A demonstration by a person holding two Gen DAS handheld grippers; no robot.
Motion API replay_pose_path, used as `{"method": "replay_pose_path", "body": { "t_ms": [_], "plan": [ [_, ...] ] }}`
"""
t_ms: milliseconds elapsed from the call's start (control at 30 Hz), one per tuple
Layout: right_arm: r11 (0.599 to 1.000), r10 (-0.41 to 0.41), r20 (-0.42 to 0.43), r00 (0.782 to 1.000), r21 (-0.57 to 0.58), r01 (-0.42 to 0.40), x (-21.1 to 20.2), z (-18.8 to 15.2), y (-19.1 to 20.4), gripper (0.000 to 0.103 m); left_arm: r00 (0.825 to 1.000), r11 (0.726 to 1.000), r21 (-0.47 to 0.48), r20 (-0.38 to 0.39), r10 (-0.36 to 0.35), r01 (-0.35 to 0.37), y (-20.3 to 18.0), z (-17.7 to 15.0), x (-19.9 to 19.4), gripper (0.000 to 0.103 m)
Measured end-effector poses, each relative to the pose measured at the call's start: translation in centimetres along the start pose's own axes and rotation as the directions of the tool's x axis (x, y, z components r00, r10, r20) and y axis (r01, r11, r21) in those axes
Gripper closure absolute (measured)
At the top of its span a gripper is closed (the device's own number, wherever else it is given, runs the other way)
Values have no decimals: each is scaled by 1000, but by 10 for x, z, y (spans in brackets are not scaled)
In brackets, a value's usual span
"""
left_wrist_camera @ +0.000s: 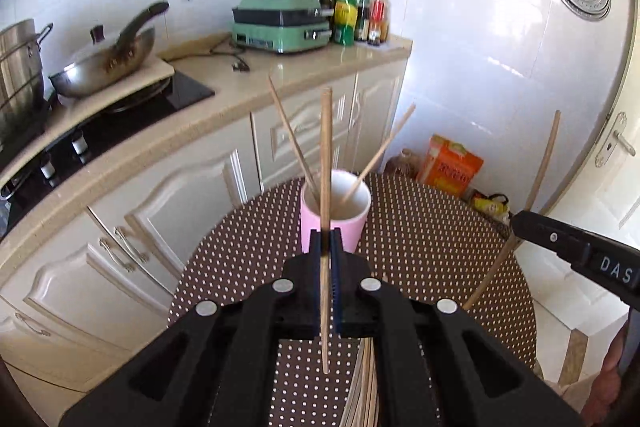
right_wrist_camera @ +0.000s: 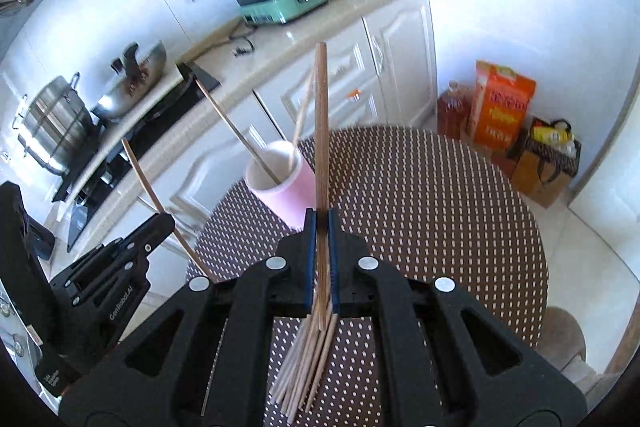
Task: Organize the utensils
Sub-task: 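Lift both chopsticks upright and lower them toward the pink cup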
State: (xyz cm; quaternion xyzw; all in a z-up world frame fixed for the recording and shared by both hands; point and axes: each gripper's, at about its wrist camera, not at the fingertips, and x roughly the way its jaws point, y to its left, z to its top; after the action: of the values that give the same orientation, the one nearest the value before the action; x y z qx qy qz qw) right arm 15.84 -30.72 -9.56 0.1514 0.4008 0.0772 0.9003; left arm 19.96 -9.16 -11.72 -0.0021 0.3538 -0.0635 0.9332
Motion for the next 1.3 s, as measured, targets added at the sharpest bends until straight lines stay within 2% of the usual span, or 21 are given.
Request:
{"method": "replay_pose_path", "body": {
  "t_ms": [333, 700, 1000, 1300],
  "plan": [
    [998, 42, 110, 993, -53, -36, -15, 53, 26, 97, 992, 999, -24, 120, 26, -24, -2, 50, -24, 98],
    [995, 63, 149, 987, -86, -51, 0, 99, 49, 97, 982, 999, -39, 189, 19, -11, -3, 96, -13, 98],
    [995, 44, 121, 992, -94, -33, 38, 121, 55, 97, 982, 999, -40, 190, 2, 6, -1, 118, 25, 98],
    [998, 11, 49, 999, -64, -8, 91, 116, 46, 97, 990, 998, -66, 139, 3, 6, 13, 104, 77, 98]
  ]
}}
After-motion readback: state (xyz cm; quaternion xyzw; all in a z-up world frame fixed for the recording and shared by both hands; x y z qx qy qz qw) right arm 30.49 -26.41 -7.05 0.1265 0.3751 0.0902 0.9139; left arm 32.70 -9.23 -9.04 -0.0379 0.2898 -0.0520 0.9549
